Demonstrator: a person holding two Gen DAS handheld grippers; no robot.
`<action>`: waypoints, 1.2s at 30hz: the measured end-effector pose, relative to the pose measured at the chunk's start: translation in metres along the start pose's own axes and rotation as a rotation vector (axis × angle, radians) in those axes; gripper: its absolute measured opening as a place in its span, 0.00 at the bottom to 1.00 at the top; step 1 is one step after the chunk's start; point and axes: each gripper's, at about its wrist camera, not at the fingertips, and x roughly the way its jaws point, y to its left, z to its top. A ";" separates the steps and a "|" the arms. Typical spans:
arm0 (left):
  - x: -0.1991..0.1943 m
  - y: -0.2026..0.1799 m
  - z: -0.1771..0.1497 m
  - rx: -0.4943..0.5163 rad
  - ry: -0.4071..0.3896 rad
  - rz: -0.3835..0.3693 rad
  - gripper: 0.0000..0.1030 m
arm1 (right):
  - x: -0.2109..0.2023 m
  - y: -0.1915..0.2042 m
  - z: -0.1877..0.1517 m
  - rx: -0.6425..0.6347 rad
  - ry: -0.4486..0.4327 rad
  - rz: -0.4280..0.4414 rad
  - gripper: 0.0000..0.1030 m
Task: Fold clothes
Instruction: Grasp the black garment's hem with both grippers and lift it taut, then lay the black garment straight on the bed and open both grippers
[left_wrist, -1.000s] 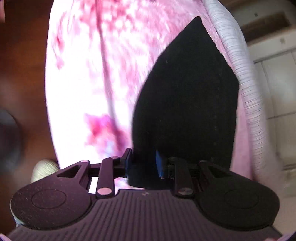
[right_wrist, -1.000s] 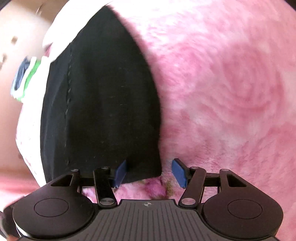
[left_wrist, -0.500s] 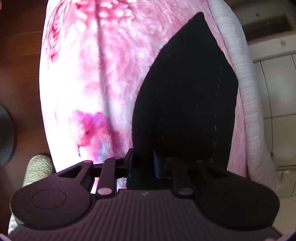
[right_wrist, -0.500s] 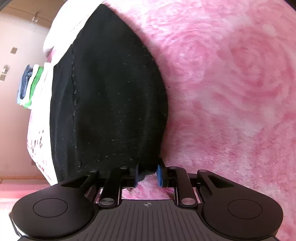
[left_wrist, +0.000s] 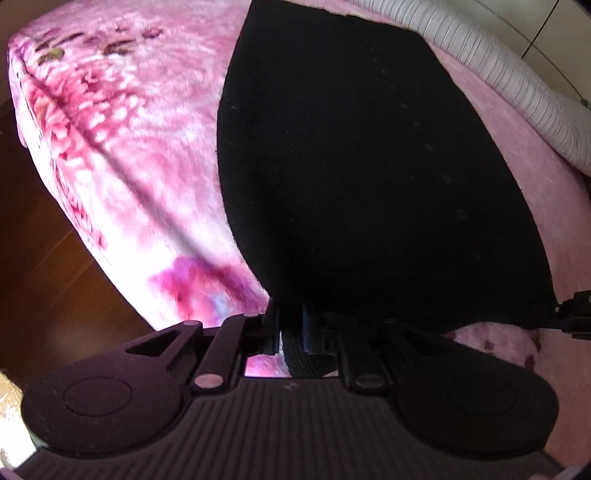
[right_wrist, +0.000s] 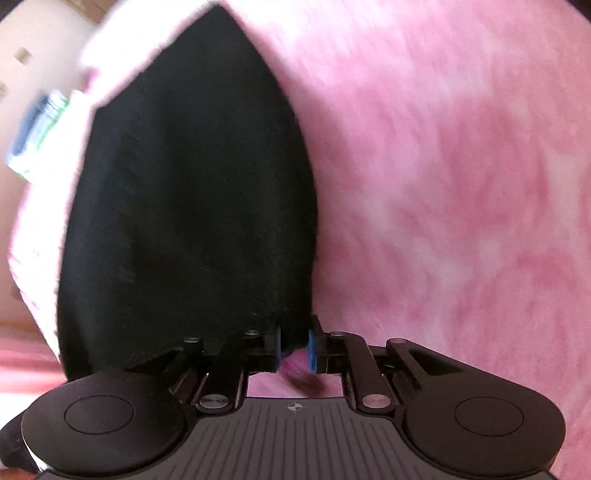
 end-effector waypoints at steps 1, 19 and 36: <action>-0.005 0.001 0.003 -0.009 0.004 0.006 0.14 | -0.004 0.003 0.002 -0.010 0.001 -0.006 0.13; -0.002 -0.063 0.007 0.107 0.138 0.140 0.15 | -0.003 0.066 -0.033 -0.516 -0.066 -0.312 0.38; -0.201 -0.113 0.023 0.100 -0.004 0.172 0.38 | -0.161 0.150 -0.043 -0.347 -0.129 -0.171 0.41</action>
